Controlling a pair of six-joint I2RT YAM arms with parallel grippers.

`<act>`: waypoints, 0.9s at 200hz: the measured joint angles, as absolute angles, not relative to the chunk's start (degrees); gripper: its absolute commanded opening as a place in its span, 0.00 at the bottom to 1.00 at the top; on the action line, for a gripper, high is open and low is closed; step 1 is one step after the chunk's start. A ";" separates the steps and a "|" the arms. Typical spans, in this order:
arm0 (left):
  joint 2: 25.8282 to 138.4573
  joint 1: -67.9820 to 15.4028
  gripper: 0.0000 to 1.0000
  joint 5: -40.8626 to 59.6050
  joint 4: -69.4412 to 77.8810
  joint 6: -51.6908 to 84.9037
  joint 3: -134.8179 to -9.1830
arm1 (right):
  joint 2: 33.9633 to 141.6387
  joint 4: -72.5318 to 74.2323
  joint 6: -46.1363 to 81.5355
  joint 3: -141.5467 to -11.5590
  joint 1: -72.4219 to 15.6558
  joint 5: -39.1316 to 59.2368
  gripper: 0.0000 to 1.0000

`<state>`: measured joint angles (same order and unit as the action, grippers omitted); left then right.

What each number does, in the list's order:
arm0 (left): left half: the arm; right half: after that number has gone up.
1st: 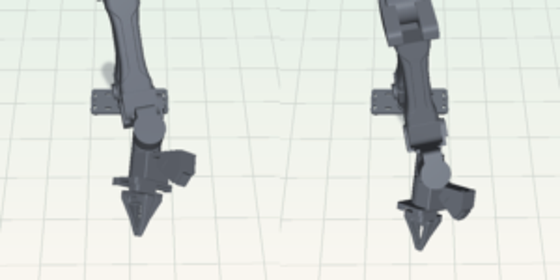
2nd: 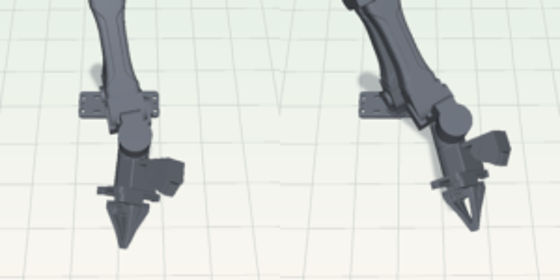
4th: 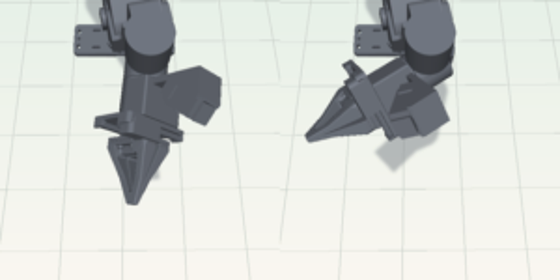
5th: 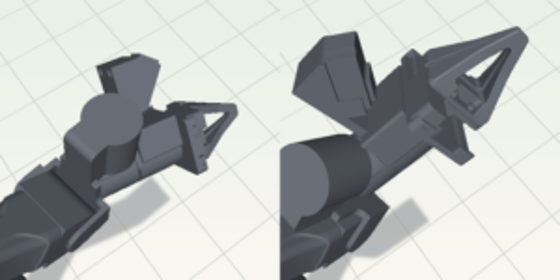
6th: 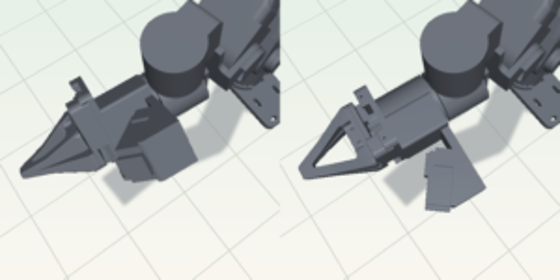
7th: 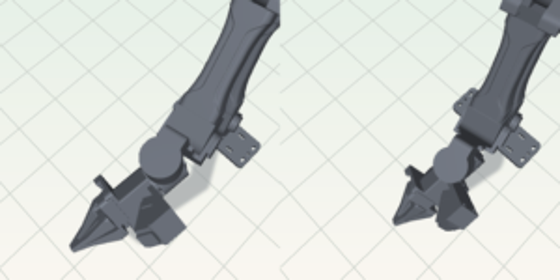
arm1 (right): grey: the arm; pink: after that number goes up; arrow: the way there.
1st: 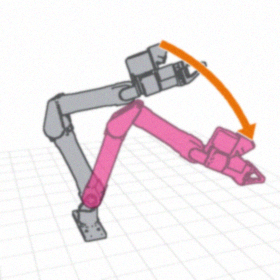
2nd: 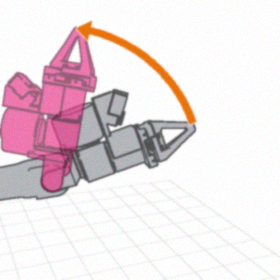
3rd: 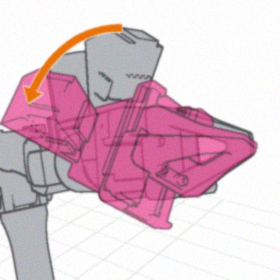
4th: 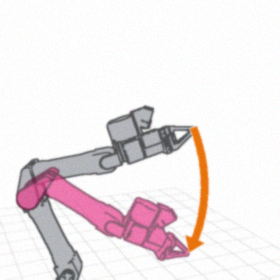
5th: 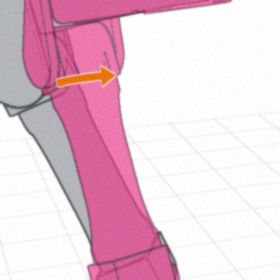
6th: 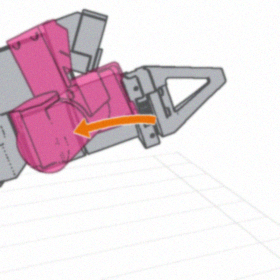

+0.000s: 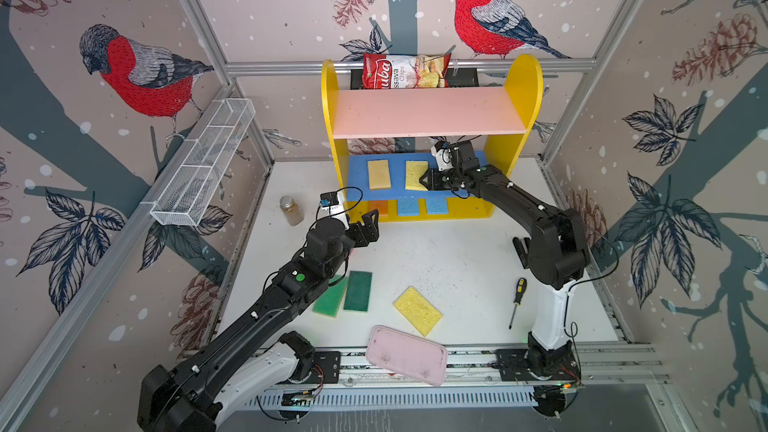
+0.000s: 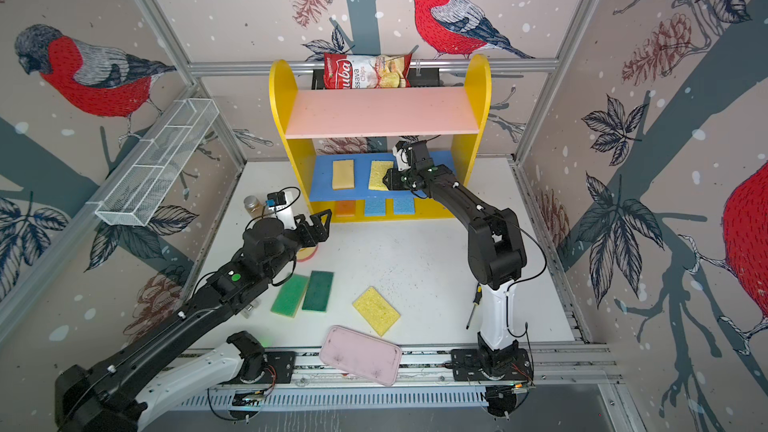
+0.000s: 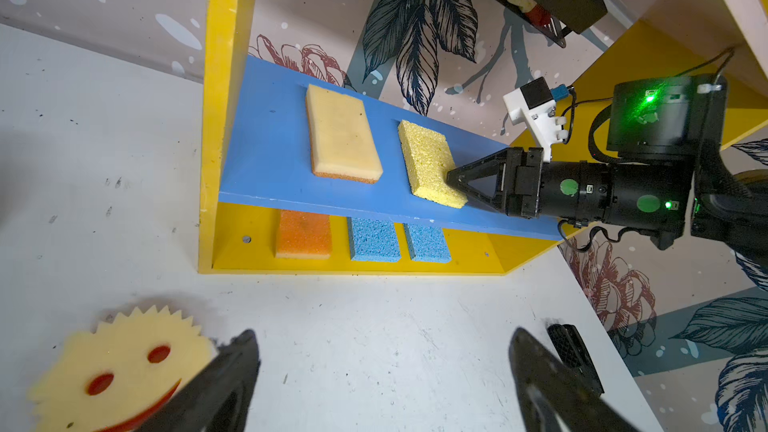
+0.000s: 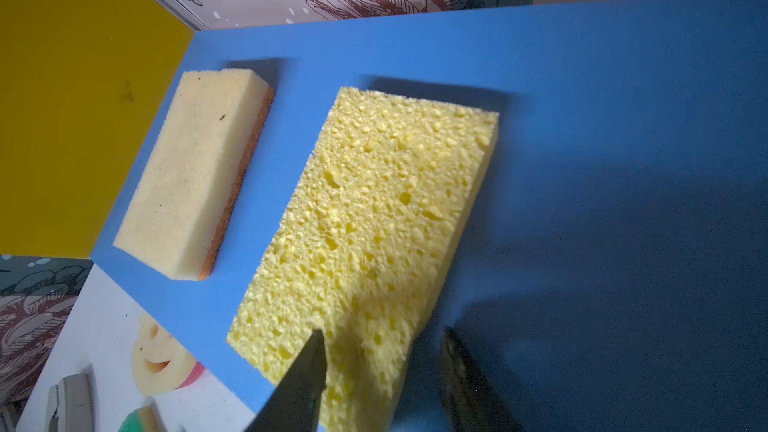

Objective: Place and organize the cleaning sponges onto the shelf
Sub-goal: 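Push the bright yellow sponge farther back on the blue shelf with the right gripper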

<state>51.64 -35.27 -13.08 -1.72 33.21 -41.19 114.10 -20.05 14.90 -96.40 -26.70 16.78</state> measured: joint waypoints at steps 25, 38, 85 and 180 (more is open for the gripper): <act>51.57 -35.27 0.93 -13.08 -1.72 33.21 -41.19 | 113.99 -20.51 14.90 -96.40 -26.50 16.45 0.39; 51.59 -35.24 0.93 -13.08 -1.72 33.21 -41.19 | 113.99 -20.86 14.90 -96.44 -26.33 16.29 0.33; 51.62 -35.24 0.93 -13.08 -1.72 33.21 -41.19 | 114.30 -21.74 13.56 -96.99 -26.33 16.40 0.25; 52.34 -35.24 0.93 -13.08 -1.67 33.23 -41.19 | 115.66 -22.00 11.86 -98.65 -27.77 16.78 0.35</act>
<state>52.34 -35.24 -13.08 -1.67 33.23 -41.19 115.66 -22.00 11.86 -98.65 -27.77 16.78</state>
